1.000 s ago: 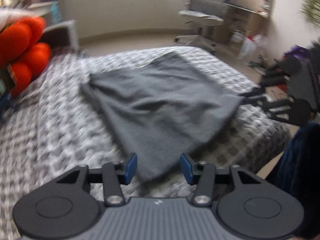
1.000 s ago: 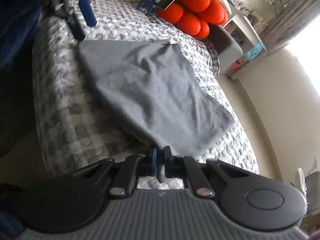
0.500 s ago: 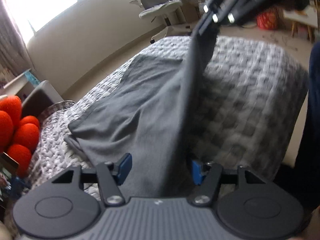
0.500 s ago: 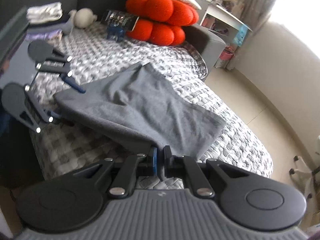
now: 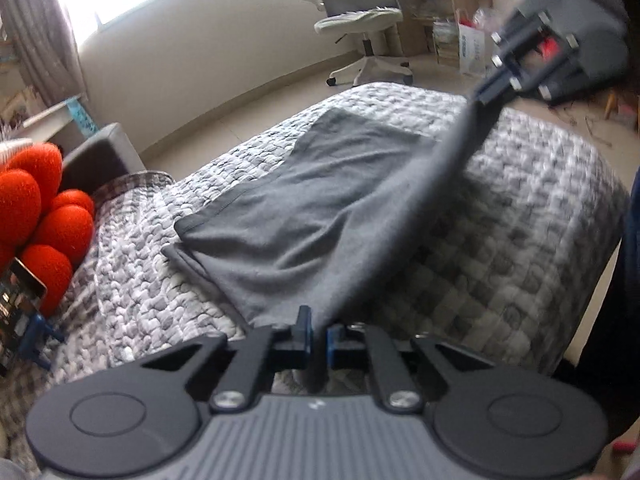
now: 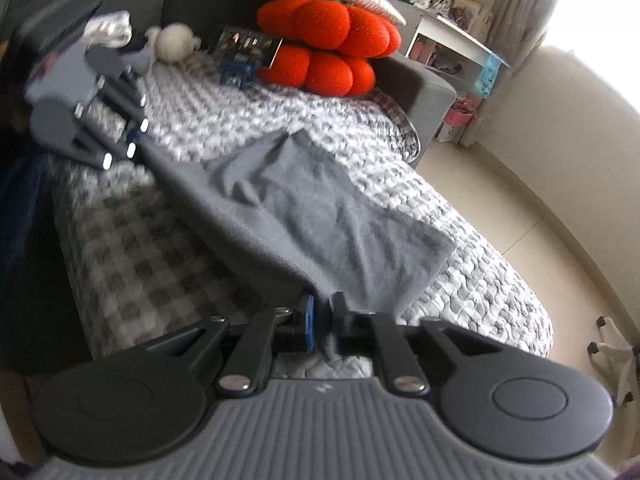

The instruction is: Fold clothes

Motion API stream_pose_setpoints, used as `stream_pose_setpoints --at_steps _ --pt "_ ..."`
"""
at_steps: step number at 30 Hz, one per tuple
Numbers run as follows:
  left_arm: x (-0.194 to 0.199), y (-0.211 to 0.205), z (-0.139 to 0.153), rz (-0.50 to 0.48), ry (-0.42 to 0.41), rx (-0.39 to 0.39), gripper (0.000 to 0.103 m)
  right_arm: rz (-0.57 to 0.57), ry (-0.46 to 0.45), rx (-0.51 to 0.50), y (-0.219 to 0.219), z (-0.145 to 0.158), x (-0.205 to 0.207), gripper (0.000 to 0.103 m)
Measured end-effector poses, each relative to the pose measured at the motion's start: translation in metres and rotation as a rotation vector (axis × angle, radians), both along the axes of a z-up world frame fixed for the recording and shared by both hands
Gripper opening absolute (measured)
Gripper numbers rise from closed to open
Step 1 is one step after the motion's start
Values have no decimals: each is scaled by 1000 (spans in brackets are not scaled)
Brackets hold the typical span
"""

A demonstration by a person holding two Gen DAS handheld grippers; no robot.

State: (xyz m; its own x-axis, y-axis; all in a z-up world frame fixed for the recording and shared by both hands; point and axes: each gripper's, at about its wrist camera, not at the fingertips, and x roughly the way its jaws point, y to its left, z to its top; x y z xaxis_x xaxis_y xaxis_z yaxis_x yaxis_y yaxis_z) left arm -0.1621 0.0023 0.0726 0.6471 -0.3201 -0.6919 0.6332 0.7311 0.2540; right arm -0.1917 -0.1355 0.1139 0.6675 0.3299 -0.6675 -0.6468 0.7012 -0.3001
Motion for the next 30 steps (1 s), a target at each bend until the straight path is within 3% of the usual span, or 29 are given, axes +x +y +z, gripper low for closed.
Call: stream_pose_setpoints --at_steps 3,6,11,13,14,18,22,30 --pt "7 2 3 22 30 -43 6 45 0 -84 5 -11 -8 37" --pt "13 5 5 40 48 -73 7 84 -10 -159 10 -23 -14 45" --pt "18 7 7 65 69 -99 6 145 -34 -278 18 -44 -21 49" --pt "19 9 8 77 75 -110 7 164 -45 -318 21 -51 -24 40" --pt "20 10 8 82 75 -114 6 148 -53 -303 19 -48 -23 6" --pt "14 13 11 94 83 -130 6 102 -88 -240 9 -36 -26 6" --pt "1 19 18 92 104 -151 6 139 -93 -258 9 -28 -44 6" --pt "-20 24 20 61 114 -113 7 116 -71 -159 1 -12 -51 6"
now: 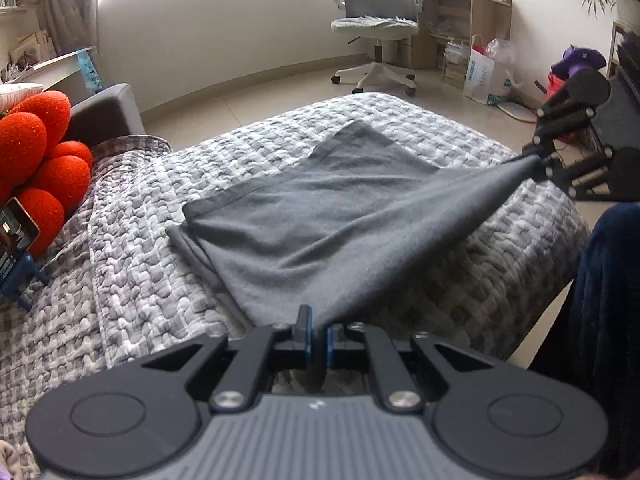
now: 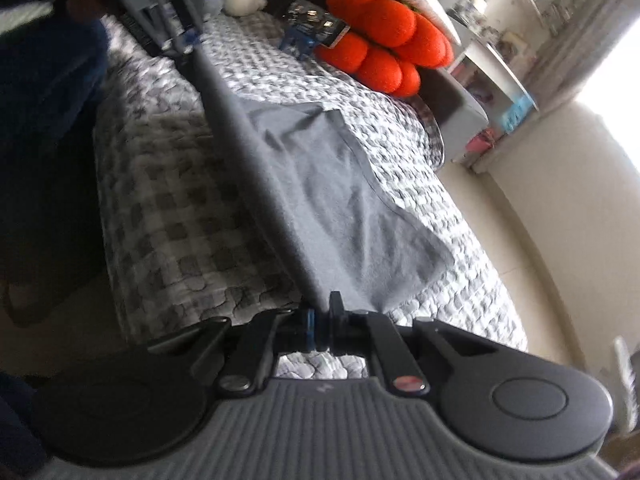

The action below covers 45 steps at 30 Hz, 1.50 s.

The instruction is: Fold clothes

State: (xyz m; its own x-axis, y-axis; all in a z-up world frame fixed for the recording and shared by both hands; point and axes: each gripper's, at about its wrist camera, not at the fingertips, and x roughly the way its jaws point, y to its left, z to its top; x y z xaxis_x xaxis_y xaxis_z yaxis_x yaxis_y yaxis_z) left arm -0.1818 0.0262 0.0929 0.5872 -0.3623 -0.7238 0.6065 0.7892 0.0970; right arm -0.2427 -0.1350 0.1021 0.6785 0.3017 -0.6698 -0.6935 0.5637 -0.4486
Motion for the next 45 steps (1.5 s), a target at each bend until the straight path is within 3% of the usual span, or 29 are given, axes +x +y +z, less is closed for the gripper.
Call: stream_pose_setpoints --at_steps 8,16,21,23,28,30,32,35,40,42,45 --pt "28 4 23 10 -39 -52 7 -51 2 129 -7 23 28 6" --pt "88 9 24 50 28 -123 7 -118 62 260 -16 29 87 6" --pt "140 11 11 120 85 -174 7 -241 163 357 -28 16 145 8" --pt "161 14 -3 175 138 -227 9 -305 240 404 -34 5 170 12" --pt "195 37 -39 287 282 -461 14 -413 336 560 -43 -22 194 18" --pt "199 48 -47 310 298 -549 18 -447 350 623 -48 -28 196 23" --pt "201 55 -51 327 295 -589 22 -463 346 648 -49 -29 198 23" --pt "201 56 -51 330 278 -594 23 -486 341 685 -52 -30 201 23" --pt "199 56 -49 329 246 -588 23 -522 332 731 -54 -31 204 12" --pt "198 55 -48 329 234 -586 10 -523 314 731 -53 -27 202 9" --pt "197 55 -47 328 215 -583 7 -514 273 734 -50 -19 198 8"
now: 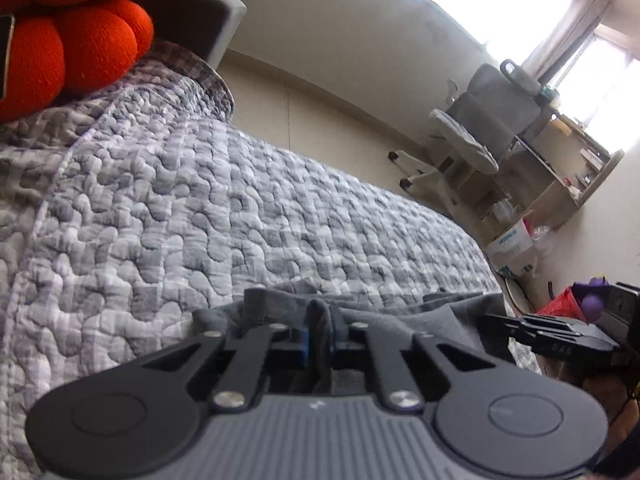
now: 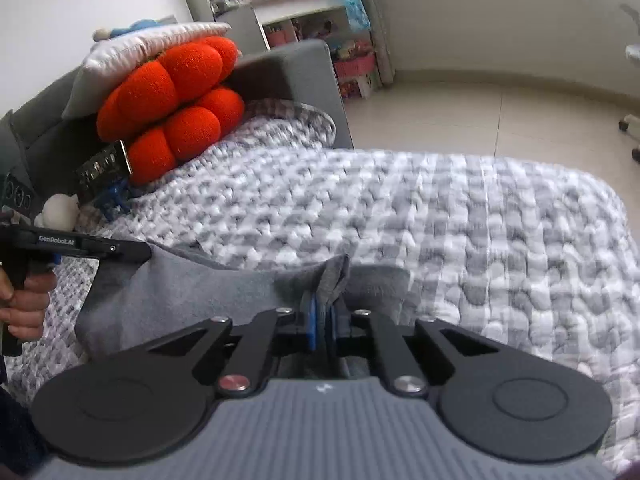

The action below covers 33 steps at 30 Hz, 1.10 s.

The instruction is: Fold clothes

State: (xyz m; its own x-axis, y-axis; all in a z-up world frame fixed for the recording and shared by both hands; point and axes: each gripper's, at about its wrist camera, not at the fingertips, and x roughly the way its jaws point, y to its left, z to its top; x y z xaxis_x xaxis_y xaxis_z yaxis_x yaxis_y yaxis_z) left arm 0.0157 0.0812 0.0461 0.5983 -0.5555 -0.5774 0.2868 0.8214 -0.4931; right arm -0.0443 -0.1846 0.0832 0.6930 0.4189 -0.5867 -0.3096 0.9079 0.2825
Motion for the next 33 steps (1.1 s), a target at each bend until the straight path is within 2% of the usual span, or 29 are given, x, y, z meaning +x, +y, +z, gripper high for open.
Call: stream_pose_setpoints --at_steps 5,10,16,19,24,28,31,33 --pt "7 2 7 41 -36 3 7 -65 -34 8 -2 5 6 8" --pt "21 -10 -9 94 17 82 7 -108 -3 -49 8 -5 18 8" --pt "28 -14 -12 111 5 128 8 -126 10 -135 20 -15 26 8" --pt "27 -19 -11 114 -12 160 8 -118 -6 -171 24 -14 24 8" --pt "19 -18 1 133 -91 137 8 -148 -49 -142 22 -3 13 8" --pt "28 -26 -13 144 -38 202 8 -144 -23 -257 33 -14 18 8" --pt "29 -31 -16 148 -39 235 8 -155 -25 -270 37 -14 20 8" --pt "28 -31 -13 149 -45 241 12 -161 -20 -266 36 -15 21 8"
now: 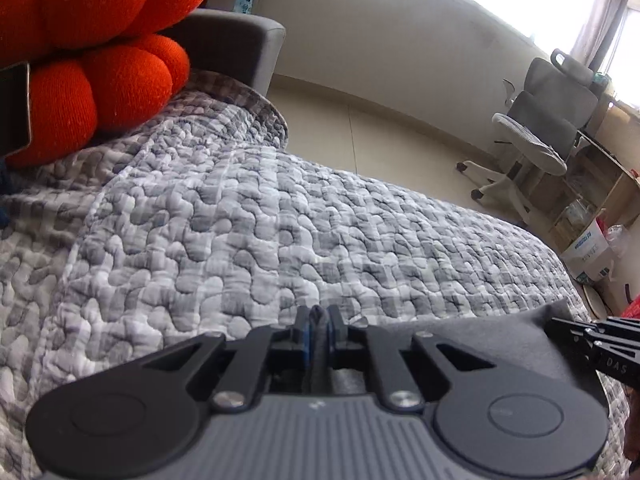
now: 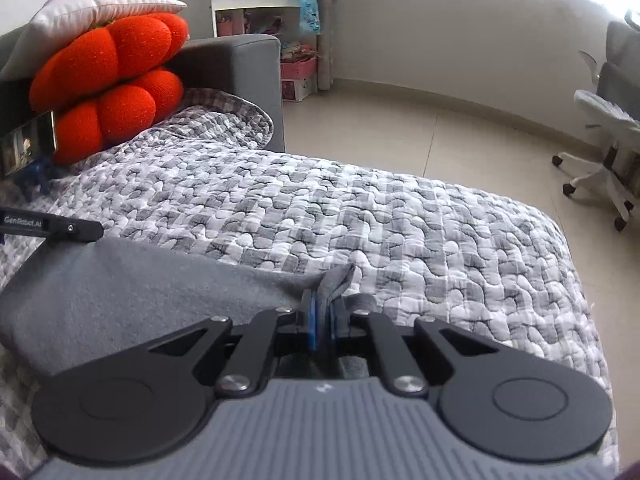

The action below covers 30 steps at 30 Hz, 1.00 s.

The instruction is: Fold clothes

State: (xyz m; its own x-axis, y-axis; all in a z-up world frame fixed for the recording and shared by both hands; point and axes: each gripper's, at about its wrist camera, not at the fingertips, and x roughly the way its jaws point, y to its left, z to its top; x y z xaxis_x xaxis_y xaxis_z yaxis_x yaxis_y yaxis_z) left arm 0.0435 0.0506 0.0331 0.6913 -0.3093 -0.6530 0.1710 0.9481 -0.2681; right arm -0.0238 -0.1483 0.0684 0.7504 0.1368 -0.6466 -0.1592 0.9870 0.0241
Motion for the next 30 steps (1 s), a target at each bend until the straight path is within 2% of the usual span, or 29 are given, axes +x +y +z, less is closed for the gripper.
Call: stream_pose_setpoints --at_steps 2,4,5,6,8,13,15,16,20,23,25,30 --pt "0 2 2 4 3 -3 14 -4 0 -2 0 1 0 8" --pt "0 5 5 16 6 -6 28 -16 -1 -6 -1 3 -2 14" --pt "-1 7 7 25 3 -4 39 -23 -2 -8 -2 5 -3 20" --pt "-2 9 9 35 -5 -1 43 -31 -3 -10 -3 6 -4 28" --pt "-4 15 14 52 -14 -5 43 -68 -5 -15 -7 10 -7 38" --pt "-13 27 31 99 -63 4 45 -201 -7 -27 -20 20 -13 38" --pt "-19 29 39 115 -91 0 45 -216 -36 -24 -21 27 -17 38" --pt "-23 30 43 121 -106 -4 45 -203 -55 -16 -18 31 -20 38" --pt "-37 12 53 79 -131 -26 45 -12 -35 84 9 36 -25 38" --pt "-48 -15 51 5 -134 4 45 130 -18 154 29 39 -28 38" --pt "-55 -32 46 -41 -130 30 45 205 18 144 44 35 -30 38" --pt "-52 -52 21 -52 -50 92 45 217 89 95 57 21 -22 38"
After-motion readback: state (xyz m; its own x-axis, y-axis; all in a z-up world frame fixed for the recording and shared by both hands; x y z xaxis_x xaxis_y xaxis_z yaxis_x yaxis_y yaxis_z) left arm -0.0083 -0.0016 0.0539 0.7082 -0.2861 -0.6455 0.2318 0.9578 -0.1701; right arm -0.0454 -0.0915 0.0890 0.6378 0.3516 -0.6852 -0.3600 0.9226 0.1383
